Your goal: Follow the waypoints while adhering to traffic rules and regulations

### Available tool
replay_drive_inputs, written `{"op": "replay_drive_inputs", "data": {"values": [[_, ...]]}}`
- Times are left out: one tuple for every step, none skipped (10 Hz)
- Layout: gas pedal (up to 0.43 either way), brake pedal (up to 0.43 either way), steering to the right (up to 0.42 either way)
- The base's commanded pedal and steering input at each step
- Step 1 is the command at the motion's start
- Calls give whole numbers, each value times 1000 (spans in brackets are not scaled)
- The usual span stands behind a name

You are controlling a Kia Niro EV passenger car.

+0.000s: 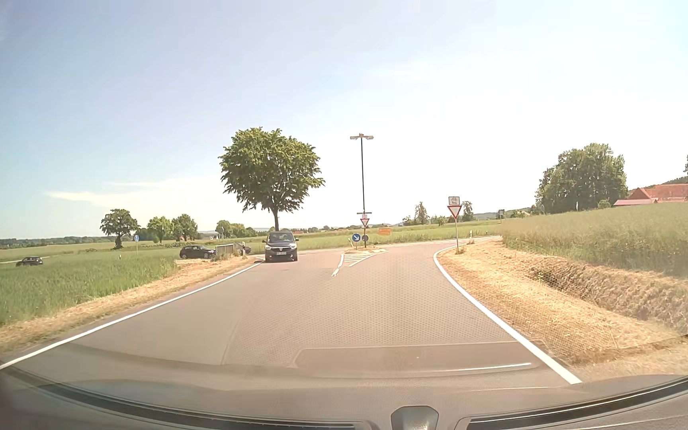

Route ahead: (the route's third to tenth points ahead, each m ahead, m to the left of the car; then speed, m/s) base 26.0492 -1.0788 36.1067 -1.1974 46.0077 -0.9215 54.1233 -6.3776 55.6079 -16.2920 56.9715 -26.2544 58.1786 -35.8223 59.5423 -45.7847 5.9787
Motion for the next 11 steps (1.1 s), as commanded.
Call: {"op": "replay_drive_inputs", "data": {"values": [[118,6,2],[118,6,2],[118,6,2],[118,6,2],[118,6,2],[130,6,2],[130,6,3],[138,6,2],[138,6,2],[138,6,2],[138,6,2]]}}
